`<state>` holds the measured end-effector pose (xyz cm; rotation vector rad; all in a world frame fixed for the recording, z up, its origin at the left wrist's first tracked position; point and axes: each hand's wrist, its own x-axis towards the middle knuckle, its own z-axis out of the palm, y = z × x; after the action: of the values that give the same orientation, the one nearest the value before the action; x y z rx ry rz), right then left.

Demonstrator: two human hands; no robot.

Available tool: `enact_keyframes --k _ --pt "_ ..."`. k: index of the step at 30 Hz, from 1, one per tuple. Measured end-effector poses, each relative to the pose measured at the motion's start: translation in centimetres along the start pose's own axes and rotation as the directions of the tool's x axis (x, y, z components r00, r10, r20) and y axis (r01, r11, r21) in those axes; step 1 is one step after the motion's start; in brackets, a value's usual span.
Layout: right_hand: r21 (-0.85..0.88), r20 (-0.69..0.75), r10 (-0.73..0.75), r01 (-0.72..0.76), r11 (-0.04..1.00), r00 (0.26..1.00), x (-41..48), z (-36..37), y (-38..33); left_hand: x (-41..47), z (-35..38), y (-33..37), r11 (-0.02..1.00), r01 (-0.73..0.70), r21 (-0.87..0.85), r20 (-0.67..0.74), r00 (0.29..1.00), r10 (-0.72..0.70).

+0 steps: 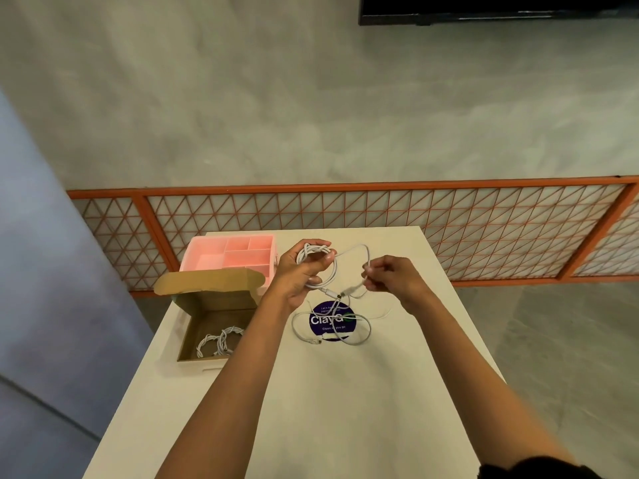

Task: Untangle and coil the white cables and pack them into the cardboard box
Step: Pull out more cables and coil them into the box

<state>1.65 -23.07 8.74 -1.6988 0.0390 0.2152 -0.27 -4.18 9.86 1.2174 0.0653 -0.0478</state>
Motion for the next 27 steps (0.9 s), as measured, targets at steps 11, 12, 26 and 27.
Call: enact_keyframes --k 11,12,26,27 --pt "0.544 0.170 0.126 -0.199 0.815 0.977 0.2 2.2 -1.4 0.1 0.5 0.6 0.993 0.072 -0.091 0.037 0.997 -0.069" --pt "0.547 0.190 0.131 -0.215 0.809 0.973 0.2 2.3 -1.5 0.0 0.5 0.7 0.990 0.093 -0.110 0.042 0.995 -0.089" --pt "0.529 0.320 0.186 -0.338 0.778 0.929 0.0 3.3 -1.5 0.1 0.1 0.6 0.974 0.193 -0.118 0.102 0.978 -0.181" --pt "0.525 0.335 0.196 -0.355 0.774 0.922 0.0 3.4 -1.5 0.2 0.0 0.5 0.976 0.189 -0.112 0.110 0.978 -0.177"
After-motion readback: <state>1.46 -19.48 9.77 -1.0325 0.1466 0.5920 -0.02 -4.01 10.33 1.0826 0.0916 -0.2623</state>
